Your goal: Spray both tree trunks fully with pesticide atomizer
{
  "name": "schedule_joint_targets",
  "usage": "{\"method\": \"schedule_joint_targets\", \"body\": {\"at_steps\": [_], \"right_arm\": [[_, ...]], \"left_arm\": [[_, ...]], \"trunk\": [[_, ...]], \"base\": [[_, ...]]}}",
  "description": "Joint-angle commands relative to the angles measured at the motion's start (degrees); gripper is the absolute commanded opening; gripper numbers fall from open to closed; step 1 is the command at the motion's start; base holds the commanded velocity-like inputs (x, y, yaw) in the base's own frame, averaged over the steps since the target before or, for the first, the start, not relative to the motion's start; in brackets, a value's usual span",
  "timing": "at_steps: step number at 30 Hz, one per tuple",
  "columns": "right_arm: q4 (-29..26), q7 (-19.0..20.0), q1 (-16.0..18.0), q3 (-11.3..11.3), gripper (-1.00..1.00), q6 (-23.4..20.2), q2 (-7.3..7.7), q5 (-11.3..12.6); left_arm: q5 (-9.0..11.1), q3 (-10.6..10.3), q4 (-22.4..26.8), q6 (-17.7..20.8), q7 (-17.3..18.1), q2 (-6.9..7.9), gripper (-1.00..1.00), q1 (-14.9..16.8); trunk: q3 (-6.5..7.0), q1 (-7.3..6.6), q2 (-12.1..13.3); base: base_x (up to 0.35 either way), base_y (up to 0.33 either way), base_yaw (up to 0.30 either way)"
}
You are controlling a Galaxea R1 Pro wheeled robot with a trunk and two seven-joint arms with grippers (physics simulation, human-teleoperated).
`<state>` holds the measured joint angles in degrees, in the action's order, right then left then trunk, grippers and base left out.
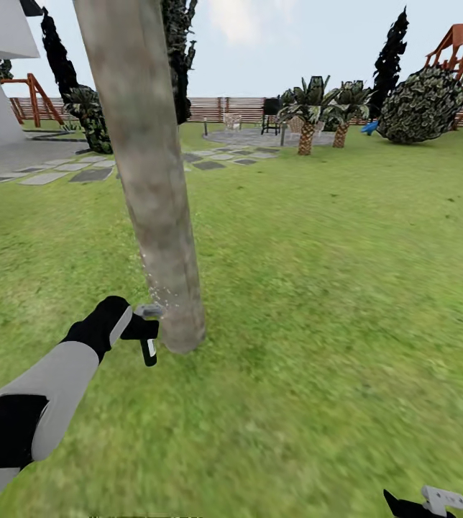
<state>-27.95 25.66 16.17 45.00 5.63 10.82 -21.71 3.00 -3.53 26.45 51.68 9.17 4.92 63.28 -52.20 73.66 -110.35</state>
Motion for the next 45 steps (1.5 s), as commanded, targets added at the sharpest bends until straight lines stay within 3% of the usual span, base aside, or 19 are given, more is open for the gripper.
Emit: {"method": "schedule_joint_targets", "body": {"at_steps": [1, 27, 39, 42, 43, 45], "right_arm": [[0.0, 0.0, 0.0, 0.0, 1.0, 0.0, 0.0, 0.0], [0.0, 0.0, 0.0, -0.02, 1.0, 0.0, 0.0, 0.0], [0.0, 0.0, 0.0, 0.02, 1.0, 0.0, 0.05, 0.0], [0.0, 0.0, 0.0, 0.0, 1.0, 0.0, 0.01, 0.0], [0.0, 0.0, 0.0, 0.04, 1.0, 0.0, 0.05, 0.0], [-0.06, 0.0, 0.0, 0.08, 1.0, 0.0, 0.07, 0.0]], "left_arm": [[-0.01, -0.01, 0.0, 0.0, -0.03, 0.0, -1.0, 0.0], [0.08, -0.07, 0.0, -0.09, -0.03, 0.0, -1.0, 0.0], [0.08, -0.07, 0.05, -0.06, -0.07, 0.23, -1.0, 0.02], [-0.2, -0.07, 0.05, 0.9, -0.56, 0.26, -1.0, 1.77], [-0.25, -0.13, -0.23, 3.47, -0.73, 0.05, -1.0, 5.97], [-0.27, -0.18, -0.67, 5.67, -0.85, -0.22, -1.0, 11.33]], "trunk": [[0.0, 0.0, 0.0], [0.0, 0.0, 0.0], [0.0, 0.0, 0.0], [0.0, 0.0, 0.0], [0.0, 0.0, 0.0], [0.0, 0.0, 0.0]], "base": [[0.0, -0.272, 0.256], [0.0, -0.272, 0.27], [0.055, -0.202, -0.097], [0.003, -0.003, -0.005], [0.0, 0.0, 0.0], [0.0, 0.0, 0.0]]}}
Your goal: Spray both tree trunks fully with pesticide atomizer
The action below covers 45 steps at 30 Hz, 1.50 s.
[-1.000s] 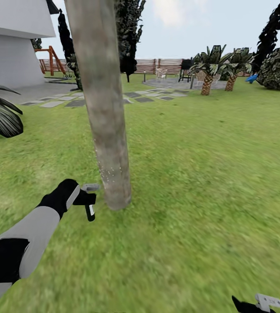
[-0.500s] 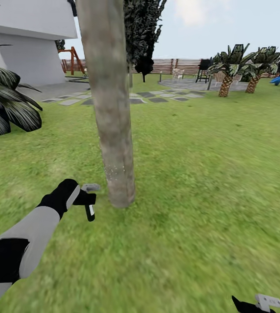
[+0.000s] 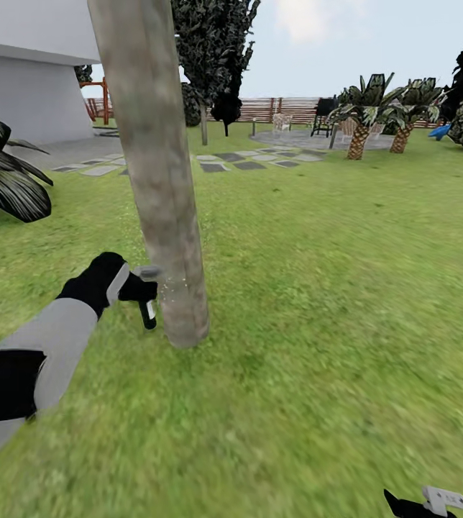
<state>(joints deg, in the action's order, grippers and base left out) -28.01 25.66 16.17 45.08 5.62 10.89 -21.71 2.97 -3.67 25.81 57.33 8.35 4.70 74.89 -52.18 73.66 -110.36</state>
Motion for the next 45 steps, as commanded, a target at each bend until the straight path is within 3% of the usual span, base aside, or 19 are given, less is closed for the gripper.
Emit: {"method": "schedule_joint_targets", "body": {"at_steps": [1, 4, 8, 10, 12, 13, 18, 22, 27, 29, 32, 36, 39, 42, 45], "right_arm": [[-0.01, 0.0, 0.0, 0.0, 1.0, 0.0, -0.01, 0.0], [-0.02, 0.0, 0.0, 0.01, 1.0, 0.0, 0.01, 0.0], [-0.02, 0.0, 0.0, 0.01, 1.0, 0.0, 0.01, 0.0], [-0.02, 0.0, 0.0, 0.0, 1.0, 0.0, 0.01, 0.0], [-0.02, 0.0, 0.0, -0.02, 1.0, 0.0, 0.01, 0.0], [0.02, 0.0, 0.0, -0.06, 1.0, 0.0, 0.01, 0.0], [0.06, 0.0, 0.0, -0.08, 1.0, 0.0, 0.01, 0.0], [0.02, 0.0, 0.0, -0.08, 1.0, 0.0, 0.01, 0.0], [-0.02, 0.0, 0.0, -0.08, 1.0, 0.0, 0.01, 0.0], [-0.02, 0.0, 0.0, -0.05, 1.0, 0.0, 0.01, 0.0], [-0.01, 0.0, 0.0, -0.07, 1.0, 0.0, 0.01, 0.0], [0.05, 0.0, 0.0, -0.11, 1.0, 0.0, 0.01, 0.0], [0.12, 0.0, 0.0, -0.16, 1.0, 0.0, 0.0, 0.0], [0.1, 0.0, 0.01, -0.16, 1.0, 0.0, 0.0, 0.0], [0.07, 0.0, 0.0, -0.13, 1.0, 0.0, -0.02, 0.0]], "left_arm": [[-0.24, -0.05, -0.15, 0.39, -0.05, -0.04, -1.0, 1.38], [-0.24, -0.1, -1.78, 1.37, -0.15, -0.12, -1.0, 10.05], [-0.17, -0.09, -7.43, 1.45, -0.16, -0.1, -1.0, 13.8], [-0.16, -0.1, -7.88, 1.29, -0.11, 0.06, -1.0, 12.92], [0.0, -0.07, -7.75, 0.98, -0.09, 0.12, -1.0, 9.19], [0.17, 0.02, -7.48, 0.76, -0.09, 0.09, -1.0, 5.87], [0.7, 0.28, -7.33, -1.97, 0.65, 0.0, -1.0, 0.81], [2.03, 0.16, -7.13, -2.8, 0.48, -0.12, -1.0, 1.41], [2.59, 0.26, -7.15, -0.03, 0.51, -0.23, -1.0, 9.3], [4.93, 0.31, -7.22, 0.19, 0.42, -0.67, -1.0, 10.84], [5.74, 0.27, -7.58, -0.03, 0.45, -0.74, -1.0, 9.78], [5.9, 0.27, -7.37, -0.78, 0.78, -0.98, -1.0, 1.56], [5.85, 0.31, -7.26, -2.46, 0.78, -1.03, -1.0, -2.35], [5.82, 0.04, -7.06, -2.39, 0.38, -1.04, -1.0, -2.04], [5.76, 0.03, -5.98, -0.63, 0.06, -1.42, -1.0, 3.1]], "trunk": [[-0.01, 0.01, 0.01], [-0.01, 0.01, 0.01], [-0.01, 0.01, 0.01], [-0.01, 0.01, 0.01], [-0.01, 0.01, 0.01], [-0.01, 0.01, 0.01], [-0.01, 0.01, 0.01], [-0.01, 0.01, 0.01], [-0.01, 0.01, 0.01], [-0.01, 0.01, 0.01], [-0.01, 0.01, 0.01], [-0.01, 0.01, 0.01], [-0.01, 0.01, 0.01], [-0.01, 0.01, 0.01], [-0.01, 0.01, 0.01]], "base": [[0.0, 0.0, 0.0], [0.0, 0.0, 0.0], [0.0, 0.0, 0.0], [0.0, 0.0, 0.0], [0.0, 0.0, 0.0], [0.0, 0.0, 0.0], [0.0, 0.0, 0.0], [0.0, 0.0, 0.0], [0.0, 0.0, 0.0], [0.0, 0.0, 0.0], [0.0, 0.0, 0.0], [0.0, 0.0, 0.0], [0.0, 0.0, 0.0], [0.0, 0.0, 0.0], [0.0, 0.0, 0.0]]}}
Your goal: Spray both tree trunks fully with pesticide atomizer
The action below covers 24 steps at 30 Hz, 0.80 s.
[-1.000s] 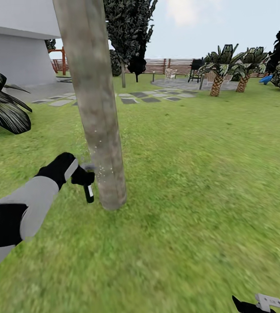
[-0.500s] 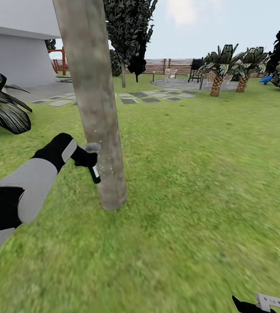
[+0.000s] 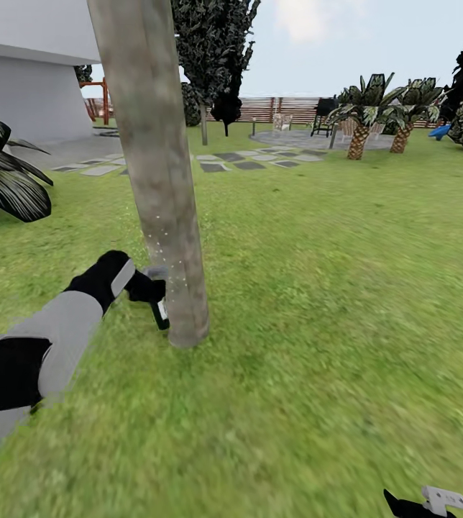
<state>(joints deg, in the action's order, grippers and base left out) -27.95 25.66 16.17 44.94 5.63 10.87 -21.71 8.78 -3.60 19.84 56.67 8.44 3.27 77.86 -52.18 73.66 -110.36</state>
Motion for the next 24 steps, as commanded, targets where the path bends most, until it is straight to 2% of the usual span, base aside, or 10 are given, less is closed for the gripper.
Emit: {"method": "schedule_joint_targets", "body": {"at_steps": [1, 3, 4, 8, 10, 12, 13, 18, 21, 24], "right_arm": [[0.0, 0.0, 0.0, 0.03, 1.0, 0.0, 0.01, 0.0], [0.0, 0.0, 0.0, 0.05, 1.0, 0.0, 0.02, 0.0], [0.0, 0.0, 0.0, 0.06, 1.0, 0.0, 0.01, 0.0], [0.0, 0.0, 0.0, 0.06, 1.0, 0.0, 0.02, 0.0], [0.0, 0.0, 0.0, 0.05, 1.0, 0.0, 0.02, 0.0], [0.0, 0.0, 0.0, 0.03, 1.0, 0.0, 0.01, 0.0], [0.0, 0.0, 0.0, 0.0, 1.0, 0.0, -0.01, 0.0], [0.14, 0.0, 0.0, -0.03, 1.0, 0.0, -0.01, -0.08], [0.16, 0.0, 0.0, -0.02, 1.0, 0.0, 0.01, -0.09], [0.17, 0.0, 0.0, -0.01, 1.0, 0.0, 0.02, -0.09]], "left_arm": [[-0.07, -0.05, 0.14, 0.57, -0.09, -0.05, -1.0, 2.09], [-0.14, -0.03, 0.2, 1.18, -0.16, -0.1, -1.0, 7.0], [-0.31, -0.08, 0.24, 1.26, -0.17, -0.15, -1.0, 8.1], [-0.69, -0.23, 0.1, 1.27, -0.18, 0.02, -1.0, 8.37], [-0.65, -0.19, -0.12, 0.77, -0.22, 0.02, -1.0, 5.17], [-0.55, -0.12, 0.32, 0.16, -0.25, -0.08, -1.0, -0.46], [-0.59, -0.09, 0.4, -2.51, -0.28, -0.52, -1.0, -3.9], [-0.93, -0.09, 0.23, -10.2, -0.99, -1.74, -1.0, -11.63], [-0.78, -0.08, -0.05, -12.38, -4.63, -1.65, -1.0, -12.89], [-0.42, -0.03, 0.4, -12.94, -5.94, -1.52, -1.0, -14.57]], "trunk": [[-0.01, 0.01, 0.0], [-0.01, 0.01, 0.0], [-0.01, 0.01, 0.0], [-0.01, 0.01, 0.0], [-0.01, 0.01, 0.0], [-0.01, 0.01, 0.0], [-0.01, 0.01, 0.0], [-0.01, 0.01, 0.0], [-0.01, 0.01, 0.0], [-0.01, 0.01, 0.0]], "base": [[0.0, 0.0, 0.0], [0.0, 0.0, 0.0], [0.0, 0.0, 0.0], [0.0, 0.0, 0.0], [0.0, 0.0, 0.0], [0.0, 0.0, 0.0], [0.0, 0.0, 0.0], [0.0, 0.0, 0.0], [0.0, 0.0, 0.0], [0.0, 0.0, 0.0]]}}
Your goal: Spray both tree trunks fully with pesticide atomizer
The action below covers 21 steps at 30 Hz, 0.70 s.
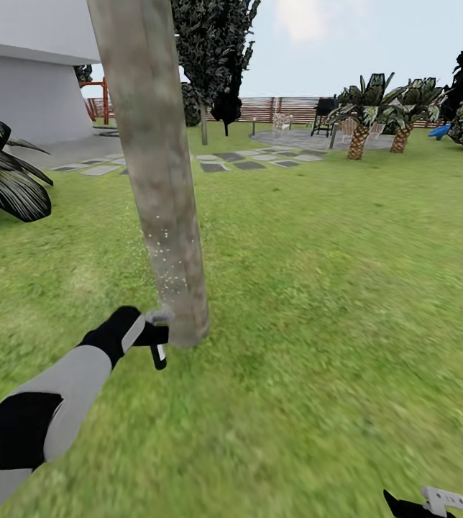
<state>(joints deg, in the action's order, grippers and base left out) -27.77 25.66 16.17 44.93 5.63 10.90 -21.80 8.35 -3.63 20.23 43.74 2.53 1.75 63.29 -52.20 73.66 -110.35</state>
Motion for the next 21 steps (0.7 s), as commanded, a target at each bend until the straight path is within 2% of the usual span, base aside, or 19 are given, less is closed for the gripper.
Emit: {"method": "schedule_joint_targets", "body": {"at_steps": [1, 7, 18, 21], "right_arm": [[0.0, 0.0, 0.0, 0.03, 1.0, 0.0, 0.0, 0.0], [-0.07, -0.06, 0.0, 0.2, 1.0, -0.01, 0.0, 0.14], [-0.09, -0.09, 0.0, 0.25, 1.0, -0.04, 0.0, 0.18], [-0.09, -0.09, 0.0, 0.25, 1.0, -0.08, 0.0, 0.18]], "left_arm": [[0.12, -0.01, 0.04, -0.04, -0.07, 0.0, -1.0, -0.18], [0.16, -0.06, 0.07, -0.06, -0.15, -0.08, -1.0, -0.36], [0.22, -0.08, 0.07, -0.05, -0.31, -0.25, -1.0, -0.36], [0.31, -0.06, 0.0, -0.05, -0.33, -0.26, -1.0, -0.36]], "trunk": [[0.0, 0.0, 0.0], [0.0, 0.0, 0.0], [0.0, 0.0, 0.0], [0.0, 0.0, 0.0]], "base": [[0.0, 0.0, 0.0], [0.016, -0.119, 0.0], [0.188, -0.231, 0.0], [0.049, -0.263, 0.0]]}}
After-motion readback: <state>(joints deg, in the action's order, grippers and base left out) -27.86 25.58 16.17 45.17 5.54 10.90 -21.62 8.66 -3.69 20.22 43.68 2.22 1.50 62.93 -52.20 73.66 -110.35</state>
